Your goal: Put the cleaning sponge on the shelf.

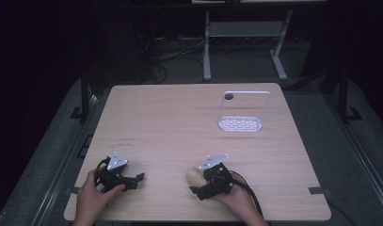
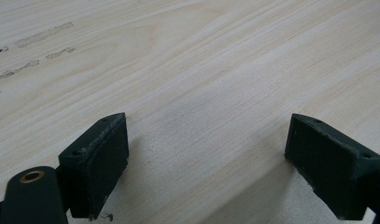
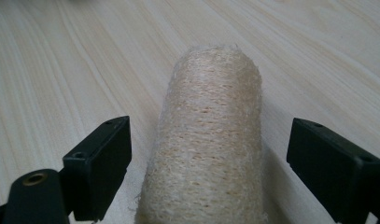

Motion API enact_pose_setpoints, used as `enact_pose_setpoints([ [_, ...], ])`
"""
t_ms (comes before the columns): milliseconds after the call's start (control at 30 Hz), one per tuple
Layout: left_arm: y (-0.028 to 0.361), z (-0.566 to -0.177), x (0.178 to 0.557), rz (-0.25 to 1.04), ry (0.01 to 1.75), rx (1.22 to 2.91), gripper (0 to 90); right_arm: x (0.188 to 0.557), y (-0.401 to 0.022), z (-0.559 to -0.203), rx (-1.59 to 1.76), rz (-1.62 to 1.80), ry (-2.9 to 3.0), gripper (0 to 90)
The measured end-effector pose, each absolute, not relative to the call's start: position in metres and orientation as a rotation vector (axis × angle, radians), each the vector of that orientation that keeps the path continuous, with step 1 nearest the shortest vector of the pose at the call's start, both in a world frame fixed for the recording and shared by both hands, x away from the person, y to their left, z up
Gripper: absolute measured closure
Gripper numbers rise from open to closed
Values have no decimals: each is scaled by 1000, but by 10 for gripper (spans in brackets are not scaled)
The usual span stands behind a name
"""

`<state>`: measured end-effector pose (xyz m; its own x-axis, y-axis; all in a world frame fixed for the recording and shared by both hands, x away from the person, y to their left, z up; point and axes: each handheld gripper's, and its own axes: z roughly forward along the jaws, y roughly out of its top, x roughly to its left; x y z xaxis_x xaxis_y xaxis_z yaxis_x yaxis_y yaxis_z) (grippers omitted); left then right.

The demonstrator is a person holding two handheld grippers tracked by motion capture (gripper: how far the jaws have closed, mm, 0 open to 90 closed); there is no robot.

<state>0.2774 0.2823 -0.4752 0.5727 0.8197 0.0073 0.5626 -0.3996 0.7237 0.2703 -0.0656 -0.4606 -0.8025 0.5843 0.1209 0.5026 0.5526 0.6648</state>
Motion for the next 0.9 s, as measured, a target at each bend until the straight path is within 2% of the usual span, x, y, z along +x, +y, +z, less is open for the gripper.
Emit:
enact_pose_setpoints([
  [367, 282, -475, 277, 480, 1099, 2114, 130, 270, -67, -461, 943, 1058, 2672, 269],
  [400, 282, -475, 277, 480, 1099, 2116, 129, 270, -68, -461, 940, 1058, 2676, 313],
  [533, 282, -475, 277, 481, 1098, 2115, 129, 269, -68, -460, 933, 1062, 2676, 378],
  [900, 282, -475, 277, 480, 1099, 2116, 130, 269, -69, -460, 918, 1055, 2679, 412],
])
